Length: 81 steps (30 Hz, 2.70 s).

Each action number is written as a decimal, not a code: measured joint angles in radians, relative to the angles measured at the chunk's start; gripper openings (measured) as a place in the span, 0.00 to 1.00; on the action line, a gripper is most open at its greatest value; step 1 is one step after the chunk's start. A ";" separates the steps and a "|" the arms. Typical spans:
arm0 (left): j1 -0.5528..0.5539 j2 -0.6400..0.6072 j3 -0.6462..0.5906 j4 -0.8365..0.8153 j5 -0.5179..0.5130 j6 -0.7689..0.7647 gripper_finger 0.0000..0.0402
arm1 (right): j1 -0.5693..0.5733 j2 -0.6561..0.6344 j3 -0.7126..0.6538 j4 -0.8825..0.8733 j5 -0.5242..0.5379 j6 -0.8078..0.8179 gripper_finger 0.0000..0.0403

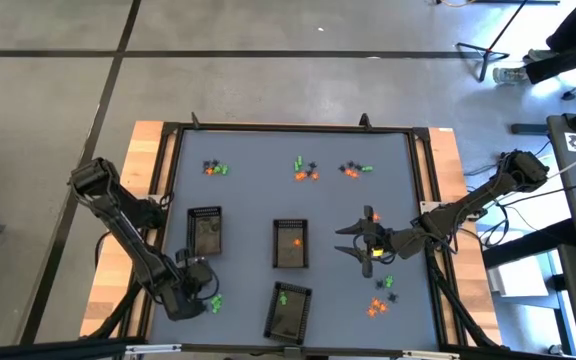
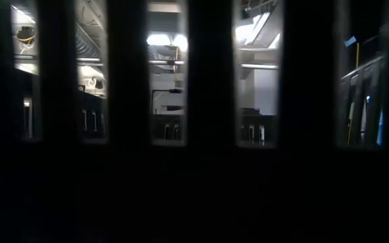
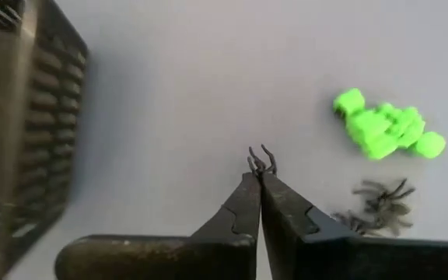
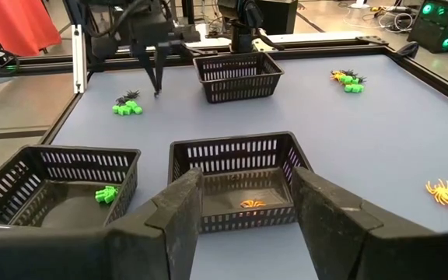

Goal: Sort Halloween decoration
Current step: Put the black spider toy into the top left black basket

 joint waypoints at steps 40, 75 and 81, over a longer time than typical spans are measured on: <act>0.130 -0.005 0.185 -0.664 -0.269 0.053 0.35 | 0.000 0.000 0.000 0.000 0.000 0.000 0.48; -0.053 0.263 0.363 -0.237 0.101 -0.038 0.38 | 0.000 0.000 0.000 0.000 0.000 0.000 0.48; -0.053 0.321 0.363 -0.223 0.140 -0.039 0.38 | 0.000 0.000 0.000 0.000 0.000 0.000 0.48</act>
